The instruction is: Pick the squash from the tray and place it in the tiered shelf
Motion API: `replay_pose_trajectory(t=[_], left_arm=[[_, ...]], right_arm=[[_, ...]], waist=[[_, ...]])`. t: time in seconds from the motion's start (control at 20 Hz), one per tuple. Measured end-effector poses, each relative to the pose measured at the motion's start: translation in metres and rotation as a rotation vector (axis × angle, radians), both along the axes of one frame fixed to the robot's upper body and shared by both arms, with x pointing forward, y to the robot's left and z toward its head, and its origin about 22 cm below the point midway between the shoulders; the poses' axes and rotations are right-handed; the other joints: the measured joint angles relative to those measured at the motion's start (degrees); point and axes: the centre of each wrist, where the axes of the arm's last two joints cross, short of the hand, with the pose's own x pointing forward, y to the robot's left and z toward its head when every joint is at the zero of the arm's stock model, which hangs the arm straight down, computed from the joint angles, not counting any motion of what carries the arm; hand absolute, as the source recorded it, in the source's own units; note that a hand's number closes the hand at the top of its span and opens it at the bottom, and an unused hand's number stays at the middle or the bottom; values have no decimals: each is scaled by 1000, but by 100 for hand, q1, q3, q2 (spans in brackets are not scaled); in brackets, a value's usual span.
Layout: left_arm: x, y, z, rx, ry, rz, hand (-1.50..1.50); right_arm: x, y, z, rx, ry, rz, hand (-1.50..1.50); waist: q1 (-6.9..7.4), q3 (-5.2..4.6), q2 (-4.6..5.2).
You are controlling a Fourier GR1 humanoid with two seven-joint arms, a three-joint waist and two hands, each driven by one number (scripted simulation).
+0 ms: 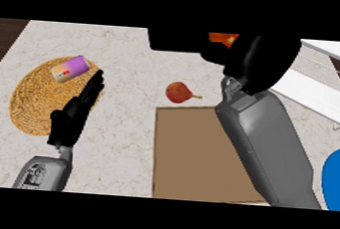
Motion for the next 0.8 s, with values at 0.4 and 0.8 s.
replay_pose_trajectory(t=[0.4,0.8], left_arm=[[-3,-2,1,-1,2,-9,0],[-3,-10,-5,-3,-4,-13,0]], right_arm=[[9,-30,44,-41,-56,-138,150],[19,-70,73,-79,-68,-253,150]], waist=[[25,3,10],[46,4,27]])
